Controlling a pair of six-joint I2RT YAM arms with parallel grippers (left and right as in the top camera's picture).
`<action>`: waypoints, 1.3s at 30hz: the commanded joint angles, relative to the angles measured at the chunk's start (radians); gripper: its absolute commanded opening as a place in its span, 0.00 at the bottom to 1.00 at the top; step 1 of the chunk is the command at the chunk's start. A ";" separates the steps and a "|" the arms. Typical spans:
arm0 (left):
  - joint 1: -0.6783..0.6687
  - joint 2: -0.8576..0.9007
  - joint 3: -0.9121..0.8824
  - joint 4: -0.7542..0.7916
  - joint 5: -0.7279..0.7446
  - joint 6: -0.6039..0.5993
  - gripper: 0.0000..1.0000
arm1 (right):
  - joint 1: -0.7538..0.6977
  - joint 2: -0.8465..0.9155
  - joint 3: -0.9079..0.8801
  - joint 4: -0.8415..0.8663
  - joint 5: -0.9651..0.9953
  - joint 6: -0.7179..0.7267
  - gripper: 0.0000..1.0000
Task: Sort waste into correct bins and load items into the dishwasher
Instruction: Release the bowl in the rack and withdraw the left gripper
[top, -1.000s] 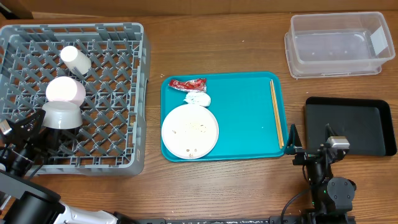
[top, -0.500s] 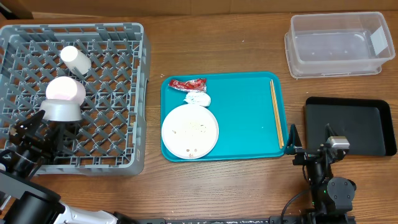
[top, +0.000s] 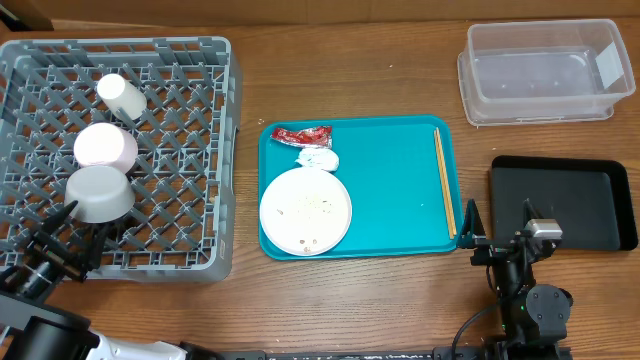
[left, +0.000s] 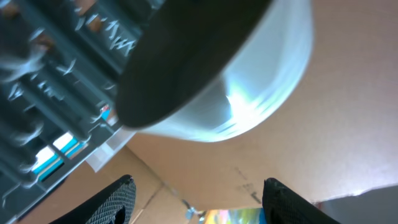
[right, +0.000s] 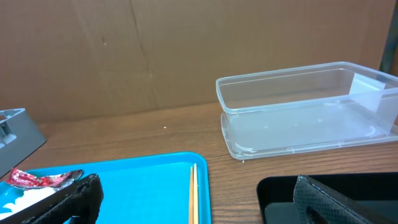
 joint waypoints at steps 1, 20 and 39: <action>0.023 0.020 -0.008 -0.064 -0.081 0.006 0.66 | -0.003 -0.008 -0.010 0.006 -0.002 0.004 1.00; 0.021 -0.003 0.007 -0.240 0.109 0.317 0.59 | -0.003 -0.008 -0.010 0.006 -0.002 0.004 1.00; -0.043 -0.008 0.547 -0.266 -0.239 0.314 0.47 | -0.003 -0.008 -0.010 0.006 -0.002 0.004 1.00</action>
